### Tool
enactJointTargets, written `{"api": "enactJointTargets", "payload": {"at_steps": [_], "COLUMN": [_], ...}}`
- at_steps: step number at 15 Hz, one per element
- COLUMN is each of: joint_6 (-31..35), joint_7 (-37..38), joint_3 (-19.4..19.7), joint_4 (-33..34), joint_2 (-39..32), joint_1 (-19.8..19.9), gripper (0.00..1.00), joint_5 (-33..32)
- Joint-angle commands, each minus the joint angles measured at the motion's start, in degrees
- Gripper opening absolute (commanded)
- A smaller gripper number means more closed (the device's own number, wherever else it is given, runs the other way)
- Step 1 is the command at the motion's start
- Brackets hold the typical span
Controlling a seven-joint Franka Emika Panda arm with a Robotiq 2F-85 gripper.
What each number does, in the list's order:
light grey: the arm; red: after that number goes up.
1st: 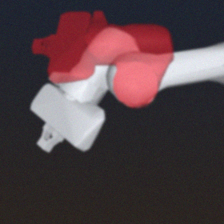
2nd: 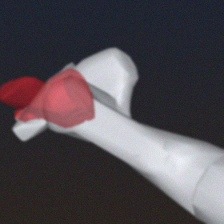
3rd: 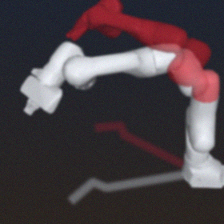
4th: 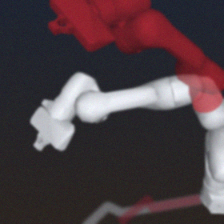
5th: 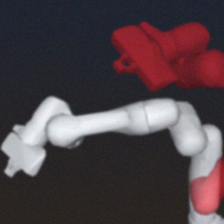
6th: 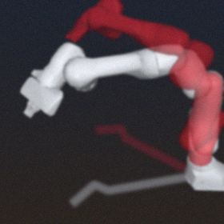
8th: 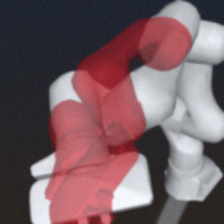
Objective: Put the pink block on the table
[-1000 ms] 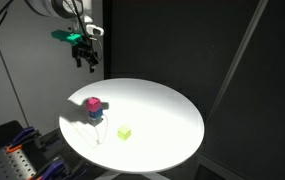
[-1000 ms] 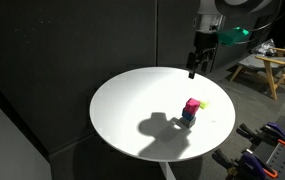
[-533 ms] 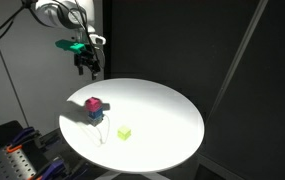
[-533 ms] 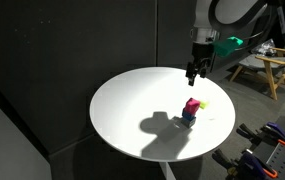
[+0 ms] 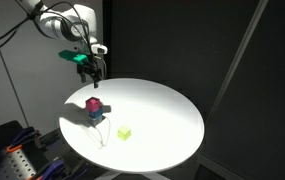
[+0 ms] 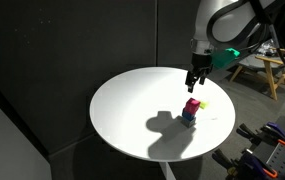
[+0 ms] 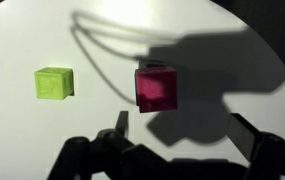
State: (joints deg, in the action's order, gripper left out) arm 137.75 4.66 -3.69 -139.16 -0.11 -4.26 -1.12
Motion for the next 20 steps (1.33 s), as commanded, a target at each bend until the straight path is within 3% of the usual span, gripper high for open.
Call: {"api": "enactJointTargets", "payload": {"at_steps": [1, 11, 20], "joint_6": [0.0, 0.01, 5.77], "joint_7": [0.0, 0.0, -2.23], "joint_3": [0.01, 0.19, 0.32], "joint_4": [-0.08, -0.17, -0.24], "joint_2": [-0.25, -0.39, -4.88], "joint_1": [0.12, 0.16, 0.19], "gripper": [1.0, 1.0, 1.0], "joint_5": [0.01, 0.01, -0.85]}}
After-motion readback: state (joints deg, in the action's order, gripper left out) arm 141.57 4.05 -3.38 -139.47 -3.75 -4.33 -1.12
